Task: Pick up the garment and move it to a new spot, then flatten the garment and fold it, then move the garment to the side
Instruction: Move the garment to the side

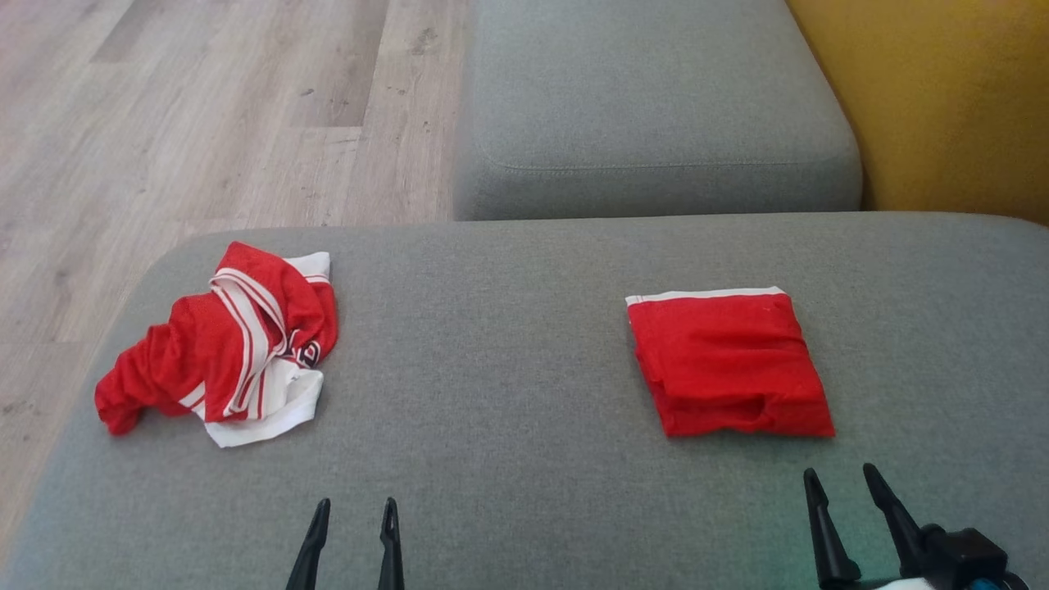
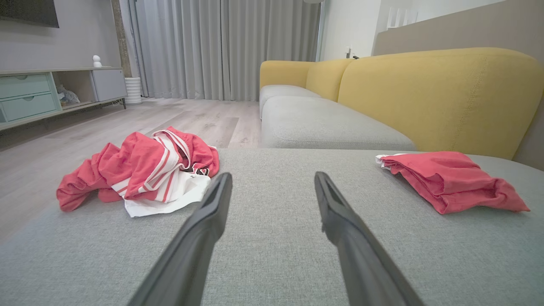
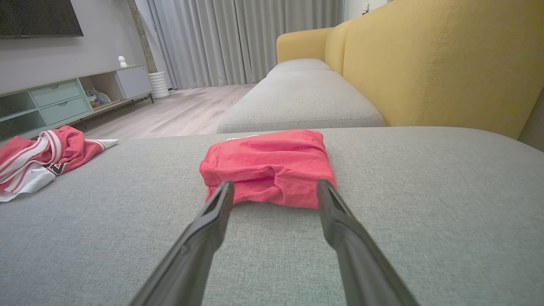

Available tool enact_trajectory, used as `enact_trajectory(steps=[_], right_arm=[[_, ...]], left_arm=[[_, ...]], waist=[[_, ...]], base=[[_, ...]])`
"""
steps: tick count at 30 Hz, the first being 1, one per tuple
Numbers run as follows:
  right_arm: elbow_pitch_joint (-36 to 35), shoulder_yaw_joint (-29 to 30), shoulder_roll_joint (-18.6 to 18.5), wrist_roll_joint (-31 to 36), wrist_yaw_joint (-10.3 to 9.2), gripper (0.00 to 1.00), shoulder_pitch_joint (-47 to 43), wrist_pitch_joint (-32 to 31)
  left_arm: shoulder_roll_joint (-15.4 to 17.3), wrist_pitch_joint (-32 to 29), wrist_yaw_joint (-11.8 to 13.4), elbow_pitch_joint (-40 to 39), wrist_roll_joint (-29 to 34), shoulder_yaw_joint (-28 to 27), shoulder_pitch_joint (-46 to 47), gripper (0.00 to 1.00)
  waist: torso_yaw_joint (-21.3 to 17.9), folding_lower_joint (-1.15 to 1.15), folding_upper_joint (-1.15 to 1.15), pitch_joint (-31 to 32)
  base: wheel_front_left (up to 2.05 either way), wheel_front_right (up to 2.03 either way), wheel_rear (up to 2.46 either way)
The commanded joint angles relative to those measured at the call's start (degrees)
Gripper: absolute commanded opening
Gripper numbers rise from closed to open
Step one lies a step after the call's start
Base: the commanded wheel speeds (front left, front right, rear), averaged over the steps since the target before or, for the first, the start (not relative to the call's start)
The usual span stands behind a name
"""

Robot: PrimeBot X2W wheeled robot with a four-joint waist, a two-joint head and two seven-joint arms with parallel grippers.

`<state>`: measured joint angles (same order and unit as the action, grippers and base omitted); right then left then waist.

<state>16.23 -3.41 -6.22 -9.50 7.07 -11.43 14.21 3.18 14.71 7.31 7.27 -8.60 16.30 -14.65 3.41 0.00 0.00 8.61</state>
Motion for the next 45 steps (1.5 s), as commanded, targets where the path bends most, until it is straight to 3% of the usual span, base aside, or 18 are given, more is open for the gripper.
enact_trajectory(steps=[1, 12, 20, 30, 35, 40, 41, 42, 45], right_arm=[[-1.5, -1.3, -0.8, 0.3, 0.42, 1.00, 1.7, 0.8], [-0.6, -0.2, -1.5, -0.6, 0.42, 1.00, 3.7, 0.8], [3.6, -1.2, -5.9, -5.4, 0.42, 1.00, 12.4, 0.2], [13.6, -3.7, -14.3, -13.4, 0.42, 1.00, 29.3, -11.2], [19.9, -7.7, -16.7, -16.2, 0.42, 1.00, 35.5, -15.7], [23.8, -13.2, -16.6, -20.8, 0.42, 1.00, 37.3, -21.6], [23.6, -14.2, -17.0, -21.5, 0.42, 0.47, 37.5, -21.6], [23.3, -15.1, -17.5, -22.3, 0.42, 0.00, 37.7, -21.4], [22.5, -17.2, -19.8, -23.8, 0.42, 0.00, 38.4, -20.5]], left_arm=[[-0.3, 0.3, 0.6, -1.5, 0.3, -1.6, 2.5, 1.00], [-0.3, 0.3, 0.9, -3.1, 0.3, -0.3, 3.8, 1.00], [-0.3, 0.3, 1.7, -4.7, 0.9, 1.6, 6.2, 1.00], [-0.3, 0.3, 2.9, -5.6, 0.8, 4.7, 12.2, 1.00], [-0.3, 0.3, 3.1, -4.9, 0.6, 5.6, 14.3, 1.00], [-0.3, 0.3, 3.4, -4.5, 0.3, 6.2, 15.7, 1.00], [-0.3, 0.3, 3.5, -4.4, 0.1, 6.3, 15.8, 1.00], [-0.3, 0.3, 3.6, -4.3, 0.0, 6.3, 16.0, 1.00], [-0.3, 0.3, 3.7, -4.1, -0.1, 6.2, 16.4, 1.00]], waist=[[-0.1, 0.00, 0.00, -0.1], [0.1, 0.00, 0.00, -3.7], [0.3, 0.00, 0.00, -8.9], [1.7, 0.00, 0.00, -17.6], [2.1, 0.00, 0.00, -20.1], [2.2, 0.00, 0.00, -21.2], [2.0, 0.00, 0.00, -21.3], [1.8, 0.00, 0.00, -21.4], [0.5, 0.00, 0.00, -21.7]], base=[[0.00, 0.00, 0.00], [0.00, 0.00, 0.00], [0.00, 0.00, 0.00], [0.00, 0.00, 0.00], [0.00, 0.00, 0.00], [0.00, 0.00, 0.00], [0.00, 0.00, 0.00], [0.00, 0.00, 0.00], [0.00, 0.00, 0.00]])
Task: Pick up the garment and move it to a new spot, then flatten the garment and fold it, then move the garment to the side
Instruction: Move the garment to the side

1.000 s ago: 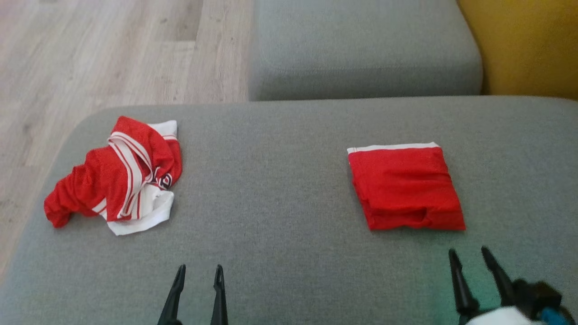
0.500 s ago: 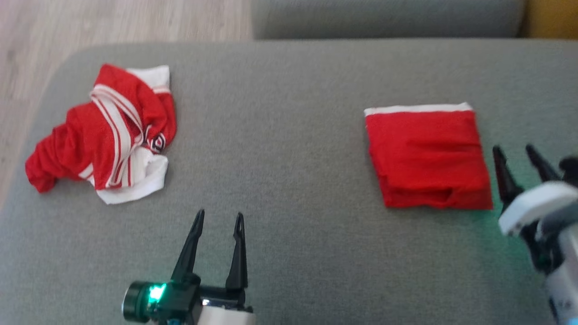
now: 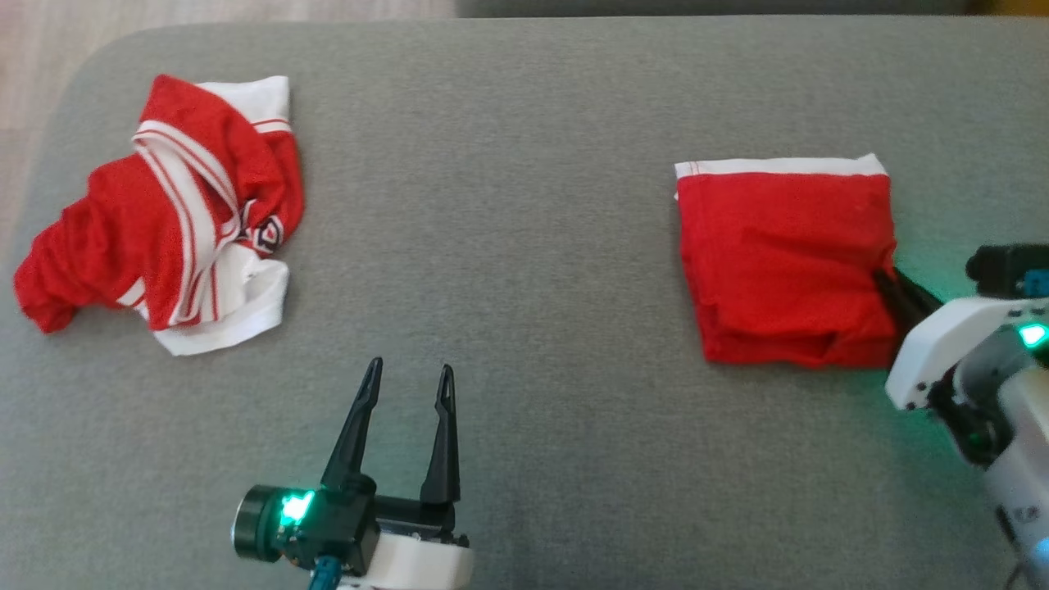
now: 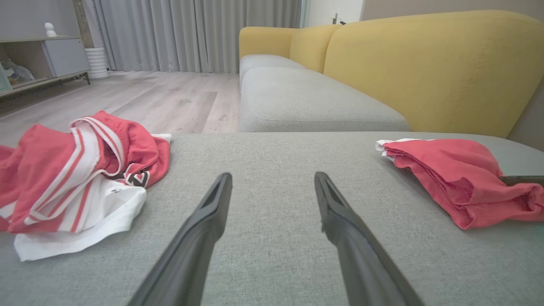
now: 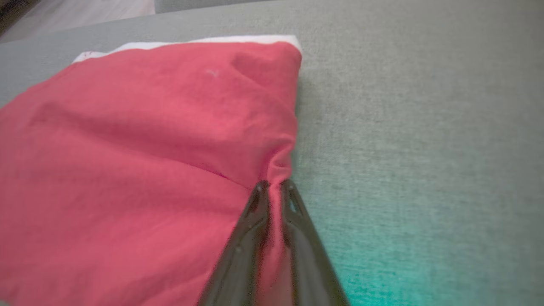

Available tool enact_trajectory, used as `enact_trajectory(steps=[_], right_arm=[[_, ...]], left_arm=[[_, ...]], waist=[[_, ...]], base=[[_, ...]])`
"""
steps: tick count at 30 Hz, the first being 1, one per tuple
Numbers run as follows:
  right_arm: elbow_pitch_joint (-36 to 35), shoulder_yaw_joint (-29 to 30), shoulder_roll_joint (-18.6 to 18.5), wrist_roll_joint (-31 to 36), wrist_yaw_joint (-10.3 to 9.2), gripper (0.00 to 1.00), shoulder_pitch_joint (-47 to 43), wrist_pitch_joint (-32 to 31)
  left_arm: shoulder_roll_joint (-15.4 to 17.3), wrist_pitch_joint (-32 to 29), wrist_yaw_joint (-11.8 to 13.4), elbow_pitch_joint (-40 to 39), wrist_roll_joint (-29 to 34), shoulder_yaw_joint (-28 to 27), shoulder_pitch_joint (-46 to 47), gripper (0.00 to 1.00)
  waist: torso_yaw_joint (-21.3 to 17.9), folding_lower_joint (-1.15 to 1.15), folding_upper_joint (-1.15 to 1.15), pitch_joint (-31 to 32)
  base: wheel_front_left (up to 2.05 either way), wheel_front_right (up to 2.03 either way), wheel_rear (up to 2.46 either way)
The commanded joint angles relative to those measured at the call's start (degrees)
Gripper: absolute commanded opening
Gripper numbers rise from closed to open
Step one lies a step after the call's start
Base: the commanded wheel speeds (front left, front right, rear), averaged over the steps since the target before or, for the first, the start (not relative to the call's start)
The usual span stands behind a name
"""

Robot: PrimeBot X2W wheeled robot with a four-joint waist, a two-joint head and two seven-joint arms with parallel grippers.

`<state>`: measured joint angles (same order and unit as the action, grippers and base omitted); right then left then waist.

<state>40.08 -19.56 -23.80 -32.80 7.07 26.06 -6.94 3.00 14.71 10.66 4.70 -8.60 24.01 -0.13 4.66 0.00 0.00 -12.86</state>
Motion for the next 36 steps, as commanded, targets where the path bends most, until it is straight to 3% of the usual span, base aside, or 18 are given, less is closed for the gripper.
enact_trajectory(steps=[1, 10, 21, 29, 35, 36], right_arm=[[-1.5, -1.6, -3.2, -0.8, 0.42, 0.00, 1.2, 0.8], [-1.7, -4.5, -13.3, -1.9, 0.42, 0.00, 5.9, 1.6], [1.0, 1.8, -24.1, 2.0, 0.42, 0.00, 11.6, 1.3], [0.6, 6.3, -27.2, 9.4, 0.42, 0.00, 13.4, -0.4], [0.4, 12.8, -26.9, 17.5, 0.42, 0.00, 13.4, -2.1], [0.3, 14.1, -26.7, 18.9, 0.42, 0.15, 13.2, -2.5]], left_arm=[[-0.1, 0.3, 0.3, -1.5, 0.0, -1.5, 2.0, 1.00], [-0.1, 0.3, -1.0, -0.9, 0.4, -1.6, 3.9, 1.00], [-0.1, 0.3, -2.3, -0.7, 1.5, -2.3, 8.7, 1.00], [-0.1, 0.3, -2.2, -0.8, 0.5, -1.1, 11.5, 1.00], [-0.1, 0.3, -2.0, -0.3, -0.2, -0.2, 13.1, 1.00], [-0.1, 0.3, -2.0, -0.2, -0.3, -0.1, 13.3, 1.00]], waist=[[-1.2, 0.00, 0.00, -0.3], [-6.2, 0.00, 0.00, -3.0], [-8.7, 0.00, 0.00, -10.0], [-9.0, 0.00, 0.00, -13.2], [-8.5, 0.00, 0.00, -14.3], [-8.4, 0.00, 0.00, -14.3]], base=[[0.00, 0.00, 0.00], [0.00, 0.00, 0.00], [0.00, 0.00, 0.00], [0.00, 0.00, 0.00], [0.00, 0.00, 0.00], [0.00, 0.00, 0.00]])
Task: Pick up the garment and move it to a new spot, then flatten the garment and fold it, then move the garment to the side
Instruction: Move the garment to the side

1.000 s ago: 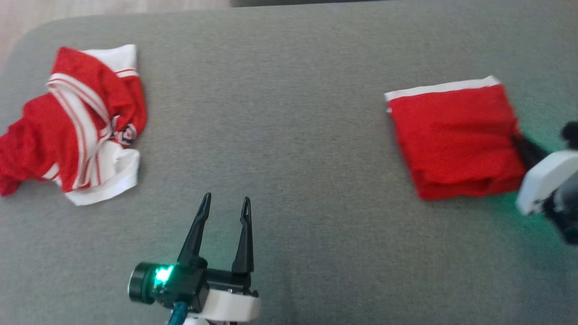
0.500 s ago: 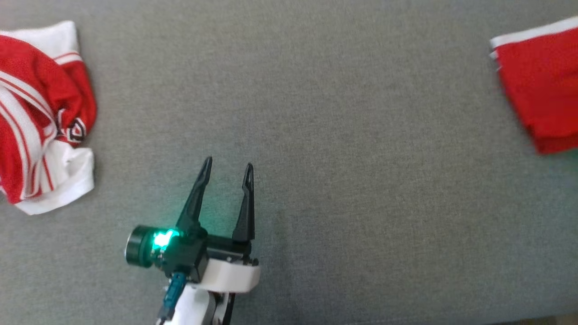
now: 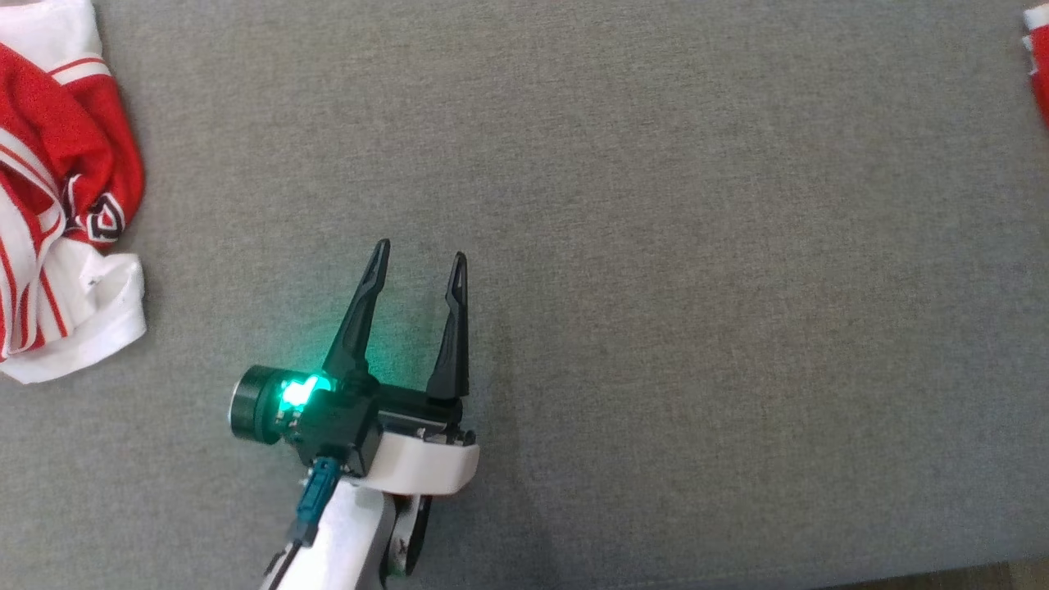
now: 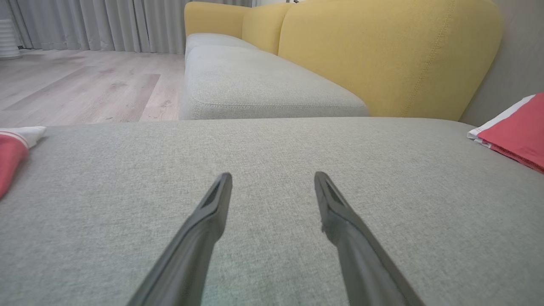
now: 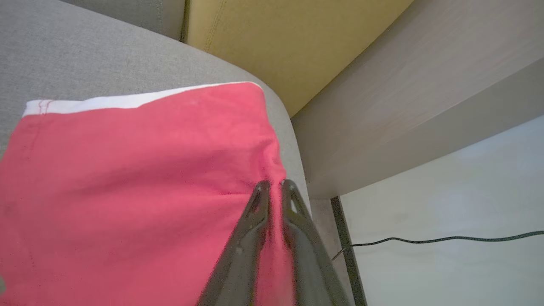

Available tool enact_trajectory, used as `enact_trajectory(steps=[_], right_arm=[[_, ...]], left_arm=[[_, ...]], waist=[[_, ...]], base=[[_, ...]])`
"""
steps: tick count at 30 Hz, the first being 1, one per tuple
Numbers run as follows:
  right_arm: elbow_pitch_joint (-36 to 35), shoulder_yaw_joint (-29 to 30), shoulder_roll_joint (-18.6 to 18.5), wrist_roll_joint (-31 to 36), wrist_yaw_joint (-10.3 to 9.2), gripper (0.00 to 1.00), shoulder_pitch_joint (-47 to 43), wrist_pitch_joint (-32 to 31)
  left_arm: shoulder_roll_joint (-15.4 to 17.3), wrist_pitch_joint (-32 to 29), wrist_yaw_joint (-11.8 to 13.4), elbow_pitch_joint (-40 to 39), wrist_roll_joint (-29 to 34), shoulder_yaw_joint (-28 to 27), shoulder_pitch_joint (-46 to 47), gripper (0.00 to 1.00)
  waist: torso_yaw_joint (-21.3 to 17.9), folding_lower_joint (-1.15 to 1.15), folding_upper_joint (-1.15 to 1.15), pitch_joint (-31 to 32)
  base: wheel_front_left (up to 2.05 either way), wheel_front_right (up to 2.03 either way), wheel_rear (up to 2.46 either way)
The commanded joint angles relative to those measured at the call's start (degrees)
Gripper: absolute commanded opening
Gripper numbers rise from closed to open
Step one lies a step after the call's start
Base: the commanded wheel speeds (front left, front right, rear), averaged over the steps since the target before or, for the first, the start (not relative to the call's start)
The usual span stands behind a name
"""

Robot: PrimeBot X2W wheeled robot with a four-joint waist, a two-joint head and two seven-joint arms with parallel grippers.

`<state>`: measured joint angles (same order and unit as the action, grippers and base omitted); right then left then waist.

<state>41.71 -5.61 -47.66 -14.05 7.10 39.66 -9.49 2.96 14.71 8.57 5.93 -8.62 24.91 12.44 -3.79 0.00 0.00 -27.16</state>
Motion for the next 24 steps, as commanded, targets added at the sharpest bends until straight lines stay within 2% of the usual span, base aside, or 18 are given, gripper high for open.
enact_trajectory(steps=[1, 2, 4, 6, 10, 17, 24], right_arm=[[-1.5, 1.4, -2.6, 1.5, 0.39, 0.44, -0.7, -0.2], [-1.7, 2.8, -2.3, 2.9, 0.39, 1.00, -1.0, -0.3], [-2.1, 5.7, -1.4, 5.7, 0.39, 1.00, -1.8, -0.3], [-3.7, 9.0, 1.3, 8.8, 0.39, 1.00, -3.8, -0.6], [-7.7, 11.2, 6.8, 10.8, 0.39, 1.00, -7.6, -0.1], [-14.2, 10.0, 20.8, 9.8, 0.39, 1.00, -17.4, 4.5], [-14.1, 6.4, 35.5, 9.4, 0.39, 1.00, -27.5, 12.1]], left_arm=[[-0.1, 0.3, 0.2, -1.5, -0.4, -1.1, 0.9, 1.00], [-0.1, 0.3, 0.2, -1.4, -0.5, -1.1, 1.0, 1.00], [-0.1, 0.3, 0.3, -1.4, -0.8, -1.1, 1.1, 1.00], [-0.1, 0.3, 0.5, -1.2, -1.1, -1.2, 1.0, 1.00], [-0.1, 0.3, 0.8, -0.9, -1.5, -1.2, -0.1, 1.00], [-0.1, 0.3, 1.2, 0.5, -1.8, -2.5, -4.3, 1.00], [-0.1, 0.3, 1.2, 2.9, -1.4, -6.1, -10.1, 1.00]], waist=[[0.2, 0.00, 0.00, 0.0], [0.4, 0.00, 0.00, 0.1], [0.8, 0.00, 0.00, 0.6], [1.4, 0.00, 0.00, 2.0], [2.3, 0.00, 0.00, 5.4], [4.5, 0.00, 0.00, 15.5], [6.2, 0.00, 0.00, 26.9]], base=[[0.00, 0.00, 0.00], [0.00, 0.00, 0.00], [0.00, 0.00, 0.00], [0.00, 0.00, 0.00], [0.00, 0.00, 0.00], [0.00, 0.00, 0.00], [0.00, 0.00, 0.00]])
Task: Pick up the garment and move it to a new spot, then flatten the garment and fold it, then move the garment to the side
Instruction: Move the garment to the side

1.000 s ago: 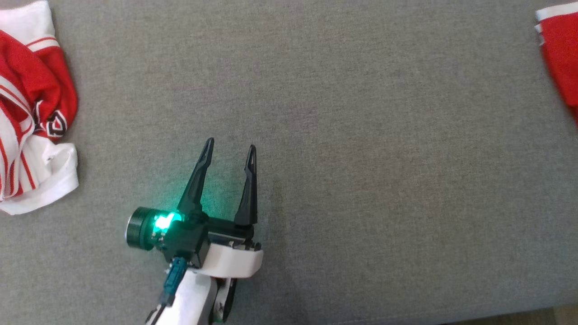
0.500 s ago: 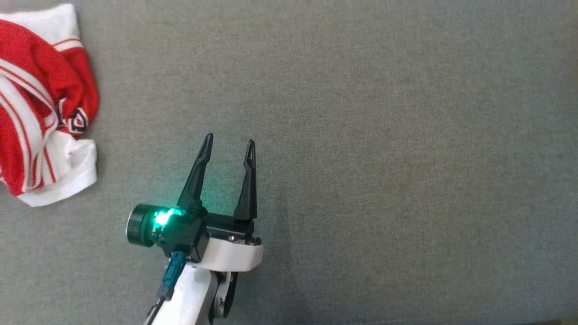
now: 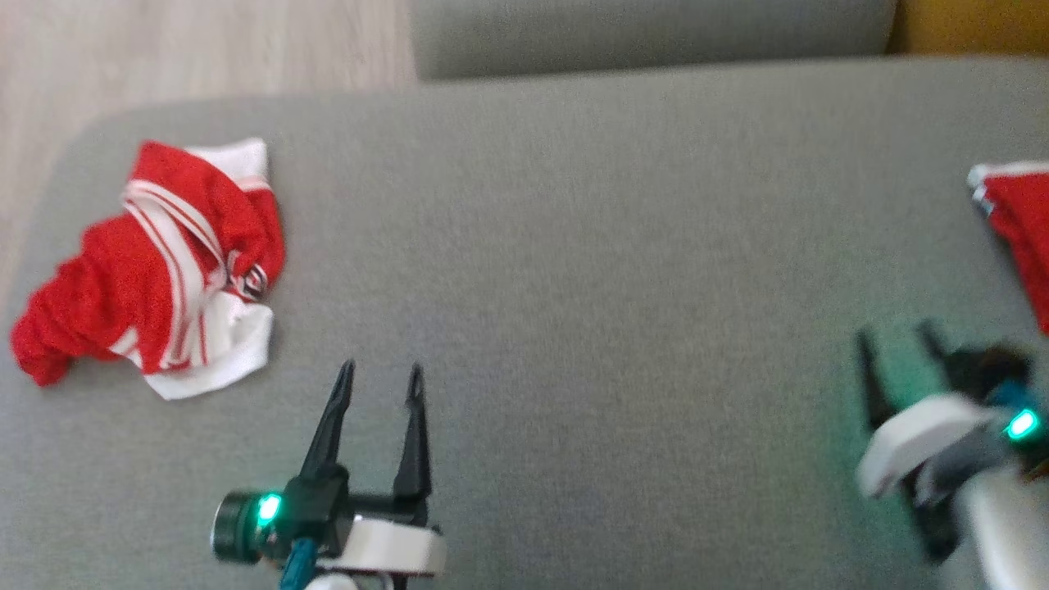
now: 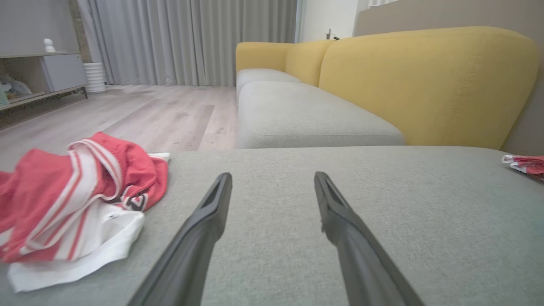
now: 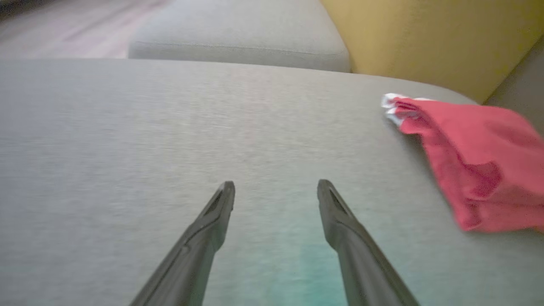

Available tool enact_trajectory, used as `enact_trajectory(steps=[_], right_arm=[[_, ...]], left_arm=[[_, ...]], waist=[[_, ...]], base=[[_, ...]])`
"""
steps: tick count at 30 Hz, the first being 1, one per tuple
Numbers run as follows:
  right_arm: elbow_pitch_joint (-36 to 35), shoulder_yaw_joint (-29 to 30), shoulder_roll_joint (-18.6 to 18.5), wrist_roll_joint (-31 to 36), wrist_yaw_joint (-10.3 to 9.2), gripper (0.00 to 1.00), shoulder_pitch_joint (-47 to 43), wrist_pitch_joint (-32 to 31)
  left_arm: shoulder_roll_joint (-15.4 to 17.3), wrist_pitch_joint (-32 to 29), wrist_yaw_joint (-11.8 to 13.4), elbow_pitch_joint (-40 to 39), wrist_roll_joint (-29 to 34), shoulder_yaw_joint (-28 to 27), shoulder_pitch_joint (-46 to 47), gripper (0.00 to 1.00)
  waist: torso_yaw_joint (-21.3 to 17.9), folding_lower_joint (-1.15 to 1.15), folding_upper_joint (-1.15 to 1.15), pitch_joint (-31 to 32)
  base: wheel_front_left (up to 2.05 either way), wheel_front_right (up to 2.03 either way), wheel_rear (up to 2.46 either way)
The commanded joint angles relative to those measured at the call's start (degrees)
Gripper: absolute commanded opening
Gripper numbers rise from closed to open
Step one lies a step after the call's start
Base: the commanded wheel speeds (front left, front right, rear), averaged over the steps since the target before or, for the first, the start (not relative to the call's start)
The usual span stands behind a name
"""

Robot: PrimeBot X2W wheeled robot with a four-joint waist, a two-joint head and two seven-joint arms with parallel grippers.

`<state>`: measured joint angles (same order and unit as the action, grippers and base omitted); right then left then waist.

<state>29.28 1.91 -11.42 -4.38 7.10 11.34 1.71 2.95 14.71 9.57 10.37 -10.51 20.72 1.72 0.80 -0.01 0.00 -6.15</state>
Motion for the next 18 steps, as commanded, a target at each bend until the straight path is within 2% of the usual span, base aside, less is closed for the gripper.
enact_trajectory(steps=[1, 3, 6, 10, 14, 18], right_arm=[[-1.4, -1.9, 0.9, -0.9, 0.39, 1.00, -0.2, 2.9], [-0.3, -3.7, 3.5, -2.8, 0.39, 1.00, -2.1, 7.2], [1.8, -6.7, 5.5, -5.6, 0.39, 1.00, -3.9, 11.7], [1.8, -8.1, 6.4, -7.4, 0.39, 1.00, -5.1, 13.2], [-4.5, -7.0, 7.1, -7.7, 0.39, 1.00, -8.0, 13.3], [-6.9, -5.9, 7.7, -6.6, 0.39, 1.00, -11.0, 13.3]], left_arm=[[-0.1, 0.3, 0.0, -1.2, 0.9, -2.5, 0.2, 1.00], [-0.1, 0.3, -0.4, -0.5, 1.6, -3.6, -0.4, 1.00], [-0.1, 0.3, -0.8, 0.7, 2.5, -4.9, -0.7, 1.00], [-0.1, 0.3, -1.1, 1.5, 3.3, -5.7, -1.0, 1.00], [-0.1, 0.3, -1.2, 1.9, 4.2, -6.4, -1.3, 1.00], [-0.1, 0.3, -1.8, 2.0, 4.9, -6.9, -1.7, 1.00]], waist=[[1.9, 0.01, 0.00, 6.9], [2.5, 0.01, 0.00, 8.6], [3.2, 0.01, 0.00, 10.7], [3.7, 0.01, 0.00, 12.2], [4.2, 0.01, 0.00, 13.6], [4.5, 0.01, 0.00, 14.5]], base=[[0.00, 0.00, 0.00], [0.00, 0.00, 0.00], [0.00, 0.00, 0.00], [0.00, 0.00, 0.00], [0.00, 0.00, 0.00], [0.00, 0.00, 0.00]])
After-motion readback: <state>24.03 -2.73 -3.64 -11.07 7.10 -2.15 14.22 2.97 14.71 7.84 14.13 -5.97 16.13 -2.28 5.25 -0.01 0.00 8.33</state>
